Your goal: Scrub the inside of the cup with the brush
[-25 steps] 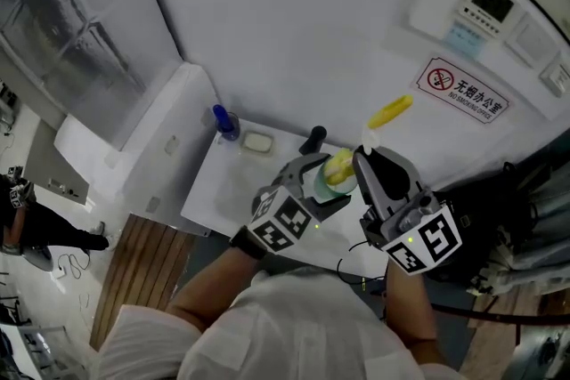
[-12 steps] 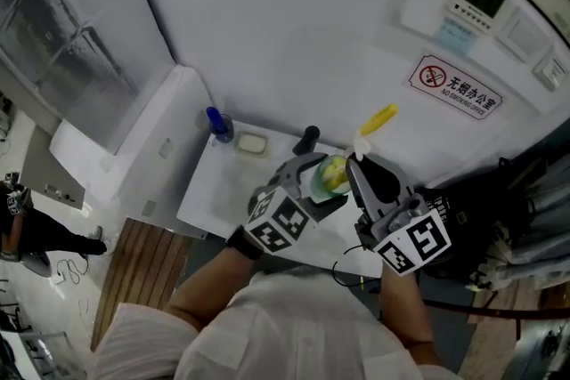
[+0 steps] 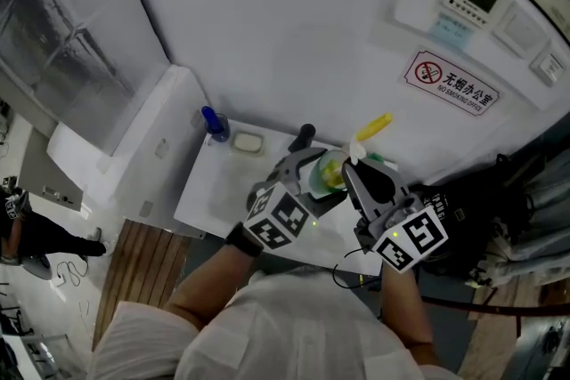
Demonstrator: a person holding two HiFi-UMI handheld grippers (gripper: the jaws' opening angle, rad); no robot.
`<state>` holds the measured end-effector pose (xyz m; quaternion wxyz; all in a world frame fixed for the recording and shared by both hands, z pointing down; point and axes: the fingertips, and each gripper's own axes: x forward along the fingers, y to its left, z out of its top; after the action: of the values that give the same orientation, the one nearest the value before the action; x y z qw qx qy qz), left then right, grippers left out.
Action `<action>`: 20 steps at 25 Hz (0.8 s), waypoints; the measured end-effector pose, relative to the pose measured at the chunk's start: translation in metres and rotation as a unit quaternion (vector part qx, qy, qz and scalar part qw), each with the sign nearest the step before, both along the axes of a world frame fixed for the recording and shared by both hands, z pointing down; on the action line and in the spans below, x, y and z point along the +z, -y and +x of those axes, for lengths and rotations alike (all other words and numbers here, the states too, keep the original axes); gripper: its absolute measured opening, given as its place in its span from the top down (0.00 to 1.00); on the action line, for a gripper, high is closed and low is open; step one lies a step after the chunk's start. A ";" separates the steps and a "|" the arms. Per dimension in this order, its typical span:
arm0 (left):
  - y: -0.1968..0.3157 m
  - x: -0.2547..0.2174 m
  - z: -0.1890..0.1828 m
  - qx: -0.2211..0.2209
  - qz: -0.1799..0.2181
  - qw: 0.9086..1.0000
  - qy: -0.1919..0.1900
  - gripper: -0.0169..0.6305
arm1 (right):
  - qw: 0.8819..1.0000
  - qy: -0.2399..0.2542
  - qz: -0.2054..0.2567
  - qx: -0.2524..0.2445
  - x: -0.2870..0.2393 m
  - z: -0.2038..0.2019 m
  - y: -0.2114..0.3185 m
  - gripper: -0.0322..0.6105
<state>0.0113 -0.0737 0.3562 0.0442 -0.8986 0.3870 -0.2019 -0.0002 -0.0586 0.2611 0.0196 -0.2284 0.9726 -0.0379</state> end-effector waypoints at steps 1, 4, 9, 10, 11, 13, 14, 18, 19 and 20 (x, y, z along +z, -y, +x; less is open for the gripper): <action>0.000 0.001 0.001 0.001 -0.001 1.000 -0.001 0.43 | 1.000 0.000 -0.002 0.001 0.001 0.001 0.001 0.90; 0.001 0.004 0.004 0.001 -0.005 1.000 -0.019 0.43 | 1.000 -0.009 0.009 0.002 -0.007 0.004 0.000 0.90; 0.003 0.011 0.009 0.005 -0.011 1.000 -0.015 0.43 | 0.999 0.028 0.043 0.008 -0.052 0.021 -0.008 0.90; 0.003 0.011 0.010 0.006 -0.012 1.000 -0.017 0.43 | 0.998 0.030 0.045 0.009 -0.054 0.023 -0.009 0.90; 0.003 0.011 0.012 0.007 -0.012 1.000 -0.019 0.43 | 0.999 0.028 0.043 0.011 -0.052 0.024 -0.008 0.90; 0.003 0.009 0.018 0.012 -0.011 1.000 -0.027 0.43 | 0.999 0.016 0.027 0.016 -0.036 0.026 -0.004 0.90; 0.003 0.007 0.022 0.015 -0.011 0.999 -0.034 0.43 | 1.000 0.009 0.017 0.020 -0.024 0.028 -0.002 0.90; 0.004 0.011 0.040 0.030 -0.018 0.999 -0.038 0.43 | 0.999 0.005 -0.016 0.042 0.012 0.041 0.005 0.90; 0.004 0.015 0.045 0.034 -0.021 0.998 -0.038 0.43 | 0.999 0.003 -0.018 0.048 0.014 0.047 0.007 0.90; 0.005 0.020 0.050 0.037 -0.024 0.998 -0.043 0.43 | 0.998 0.001 -0.019 0.053 0.016 0.052 0.008 0.90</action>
<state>0.0616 -0.0782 0.3762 0.0129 -0.9210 0.3500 -0.1706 0.0520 -0.0668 0.2766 0.0183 -0.2798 0.9583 -0.0555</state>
